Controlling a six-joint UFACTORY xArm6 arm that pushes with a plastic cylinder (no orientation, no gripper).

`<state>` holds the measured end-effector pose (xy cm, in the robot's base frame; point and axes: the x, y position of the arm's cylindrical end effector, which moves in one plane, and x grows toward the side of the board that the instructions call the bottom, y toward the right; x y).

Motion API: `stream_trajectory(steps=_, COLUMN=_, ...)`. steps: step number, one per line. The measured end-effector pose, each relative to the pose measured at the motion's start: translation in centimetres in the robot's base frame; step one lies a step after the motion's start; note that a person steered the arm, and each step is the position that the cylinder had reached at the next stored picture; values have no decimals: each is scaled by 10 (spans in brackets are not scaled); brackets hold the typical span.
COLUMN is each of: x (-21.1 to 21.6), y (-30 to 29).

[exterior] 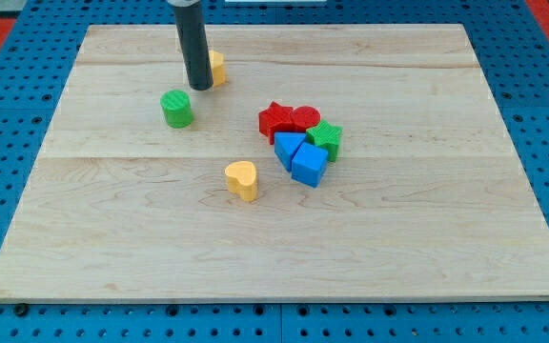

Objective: Push the green circle to the top left of the board

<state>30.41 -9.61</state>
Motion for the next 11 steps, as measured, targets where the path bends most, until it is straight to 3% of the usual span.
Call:
stream_trajectory(steps=1, x=-44, y=7)
stream_trajectory(steps=2, x=-61, y=20)
stream_trajectory(steps=4, x=46, y=-4)
stream_trajectory(steps=7, x=109, y=-15)
stream_trajectory(steps=8, x=119, y=-58)
stream_trajectory(steps=11, x=15, y=-6)
